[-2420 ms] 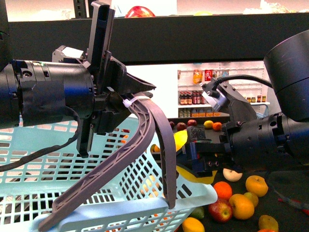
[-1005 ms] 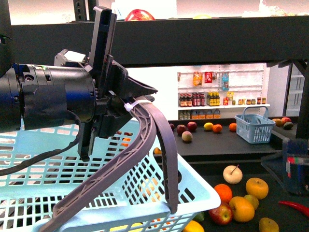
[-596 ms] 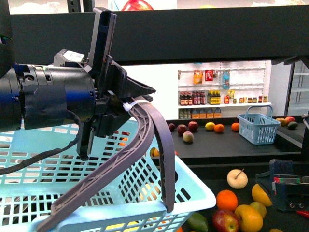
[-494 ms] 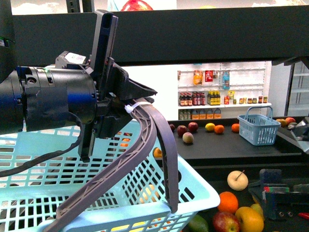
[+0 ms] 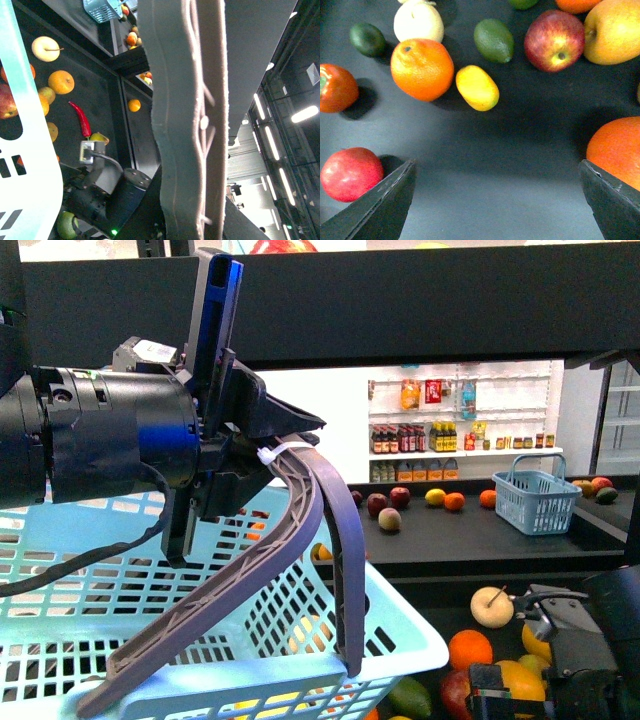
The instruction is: Pick lemon from shelf
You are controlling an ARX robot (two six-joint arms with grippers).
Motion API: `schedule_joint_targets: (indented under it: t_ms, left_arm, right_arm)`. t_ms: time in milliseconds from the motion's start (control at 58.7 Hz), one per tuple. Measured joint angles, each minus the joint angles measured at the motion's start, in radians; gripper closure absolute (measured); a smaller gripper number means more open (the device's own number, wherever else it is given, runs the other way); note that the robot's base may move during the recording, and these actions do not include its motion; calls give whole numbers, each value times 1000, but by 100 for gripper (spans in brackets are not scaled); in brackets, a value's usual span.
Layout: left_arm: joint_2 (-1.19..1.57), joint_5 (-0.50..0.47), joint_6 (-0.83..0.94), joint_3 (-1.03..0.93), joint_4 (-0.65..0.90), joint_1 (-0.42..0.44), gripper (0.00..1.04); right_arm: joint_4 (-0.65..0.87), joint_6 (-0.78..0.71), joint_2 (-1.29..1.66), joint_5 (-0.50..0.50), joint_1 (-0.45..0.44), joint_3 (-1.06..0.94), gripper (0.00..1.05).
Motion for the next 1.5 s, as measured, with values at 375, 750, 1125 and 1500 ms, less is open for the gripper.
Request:
schedule_joint_targets:
  t_ms: [375,750,1125,1500]
  left_arm:
    - [0,-1,1,0,0,0,96]
    - [0,-1,0,0,0,0,96]
    - [0,0,0,0,0,0,96]
    - [0,0,0,0,0,0,96]
  right_arm:
    - [-142,-28,413,-11,32,448,7]
    - [-328,-81,689,8,64,905,7]
    - [-432,-110,821,32,81,1145,7]
    - [-455,-141,858,53,97,1181,48]
